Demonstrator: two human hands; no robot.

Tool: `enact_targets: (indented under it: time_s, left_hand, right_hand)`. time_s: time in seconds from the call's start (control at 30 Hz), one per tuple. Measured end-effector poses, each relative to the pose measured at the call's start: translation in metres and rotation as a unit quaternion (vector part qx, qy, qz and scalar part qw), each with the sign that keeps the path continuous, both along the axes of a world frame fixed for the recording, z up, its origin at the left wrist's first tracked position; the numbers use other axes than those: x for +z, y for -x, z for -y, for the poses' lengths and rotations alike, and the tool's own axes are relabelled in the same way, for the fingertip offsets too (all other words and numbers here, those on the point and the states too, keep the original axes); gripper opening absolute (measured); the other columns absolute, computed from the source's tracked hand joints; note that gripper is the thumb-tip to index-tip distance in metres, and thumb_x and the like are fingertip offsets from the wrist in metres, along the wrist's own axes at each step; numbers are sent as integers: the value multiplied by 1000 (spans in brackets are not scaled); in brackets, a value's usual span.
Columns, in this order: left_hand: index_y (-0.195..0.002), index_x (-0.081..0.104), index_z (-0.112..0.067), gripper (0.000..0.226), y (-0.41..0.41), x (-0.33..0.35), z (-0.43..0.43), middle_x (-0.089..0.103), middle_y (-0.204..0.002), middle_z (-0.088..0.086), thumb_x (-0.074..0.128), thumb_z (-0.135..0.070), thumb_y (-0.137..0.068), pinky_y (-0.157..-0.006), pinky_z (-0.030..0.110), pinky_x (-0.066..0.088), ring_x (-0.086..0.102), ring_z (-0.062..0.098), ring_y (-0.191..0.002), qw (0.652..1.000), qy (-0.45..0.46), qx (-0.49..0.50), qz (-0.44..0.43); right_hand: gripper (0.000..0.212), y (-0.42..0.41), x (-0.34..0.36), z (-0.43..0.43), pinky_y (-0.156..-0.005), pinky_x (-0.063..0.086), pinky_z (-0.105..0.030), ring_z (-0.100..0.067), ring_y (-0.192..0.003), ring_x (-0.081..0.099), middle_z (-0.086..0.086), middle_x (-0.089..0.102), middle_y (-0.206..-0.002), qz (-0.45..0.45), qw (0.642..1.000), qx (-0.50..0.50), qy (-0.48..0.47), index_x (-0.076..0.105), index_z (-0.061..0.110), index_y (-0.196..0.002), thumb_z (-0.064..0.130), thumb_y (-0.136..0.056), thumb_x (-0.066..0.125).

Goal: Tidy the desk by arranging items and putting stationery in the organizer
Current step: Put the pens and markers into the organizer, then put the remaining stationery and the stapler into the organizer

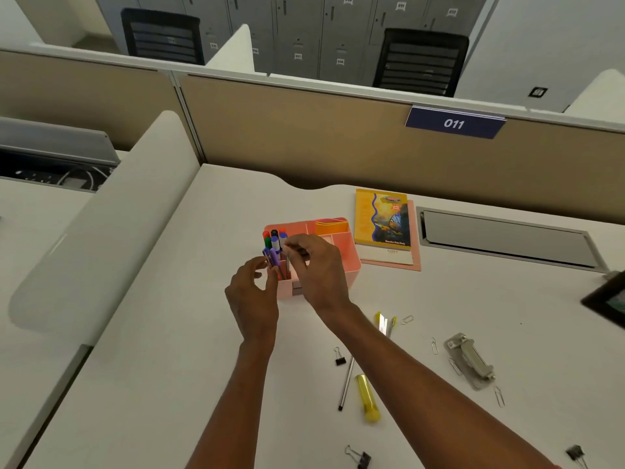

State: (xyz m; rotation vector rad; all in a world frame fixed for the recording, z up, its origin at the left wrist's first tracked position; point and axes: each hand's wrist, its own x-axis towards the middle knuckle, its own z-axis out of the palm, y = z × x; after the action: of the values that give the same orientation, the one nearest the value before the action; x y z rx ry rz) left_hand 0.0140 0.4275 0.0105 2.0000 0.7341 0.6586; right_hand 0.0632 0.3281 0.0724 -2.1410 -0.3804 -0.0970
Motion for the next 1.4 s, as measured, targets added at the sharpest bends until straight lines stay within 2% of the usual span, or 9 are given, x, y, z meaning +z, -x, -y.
enact_targets:
  time_s: [0.27, 0.43, 0.57, 0.67, 0.87, 1.0, 1.1, 1.23, 1.4]
  left_hand:
    - [-126, 62, -24, 44, 4, 3, 3, 65, -127, -1, 77, -29, -85, -93, 47, 52, 61, 19, -112, 998, -52, 37, 4]
    - [-126, 62, -20, 44, 12, 6, 7, 63, -129, 1, 76, -28, -85, -95, 44, 52, 60, 19, -115, 997, -71, 24, 8]
    - [-126, 62, -16, 46, 25, 4, 24, 63, -130, 3, 78, -24, -83, -99, 29, 41, 57, 19, -120, 996, -89, 7, -10]
    - [-127, 61, -21, 47, 36, -3, 44, 61, -132, 0, 77, -26, -84, -101, 26, 36, 53, 16, -123, 995, -97, -14, -30]
    - [-128, 58, -29, 41, 64, -27, 90, 57, -135, -6, 72, -32, -89, -103, 23, 31, 48, 12, -126, 991, -82, -83, -70]
    - [-126, 57, -32, 36, 81, -39, 116, 54, -133, -10, 67, -30, -91, -103, 22, 29, 46, 10, -125, 984, -71, -135, -95]
    - [-125, 57, -35, 36, 92, -47, 130, 53, -131, -14, 66, -27, -91, -101, 20, 26, 46, 8, -123, 975, -73, -167, -130]
    - [-121, 59, -34, 33, 104, -54, 141, 55, -125, -14, 66, -24, -90, -98, 20, 26, 48, 8, -116, 967, -70, -185, -159]
    - [-119, 61, -30, 38, 115, -60, 144, 57, -123, -10, 69, -15, -85, -98, 28, 33, 51, 11, -113, 967, -73, -181, -164]
  right_hand:
    - [29, -6, -6, -12, -98, 51, -30, -18, -102, 67, -1, 72, -118, -27, 992, 10, 121, 69, 19, -123, 29, -96, 63]
    - [29, -11, -9, -20, -91, 55, -34, -24, -100, 67, -5, 73, -114, -33, 984, 60, 164, 66, 20, -126, 25, -98, 61]
    - [45, -11, -14, 2, -87, 51, -28, -17, -107, 62, 1, 68, -124, -59, 989, 52, 129, 56, 26, -136, 29, -93, 67]
    - [46, -3, -23, 34, -80, 47, -19, -11, -103, 59, 6, 66, -121, -55, 995, 22, 82, 54, 28, -136, 32, -92, 68]
    - [46, 44, -60, 94, -90, 52, -25, -7, -103, 59, 7, 64, -124, -84, 992, -36, 82, 53, 28, -135, 39, -92, 66]
    - [39, 75, -85, 129, -81, 52, -23, -6, -94, 60, 11, 65, -113, -119, 983, -86, 114, 55, 32, -127, 43, -92, 66]
    - [25, 87, -99, 142, -74, 52, -27, -9, -87, 65, 11, 68, -96, -126, 968, -125, 178, 59, 31, -111, 46, -91, 64]
    - [28, 91, -103, 133, -69, 49, -31, -21, -80, 65, 2, 68, -85, -130, 939, -121, 295, 60, 23, -100, 49, -91, 60]
    - [17, 90, -107, 111, -70, 47, -32, -22, -77, 67, 0, 68, -82, -144, 919, -123, 346, 54, 19, -99, 34, -94, 60]
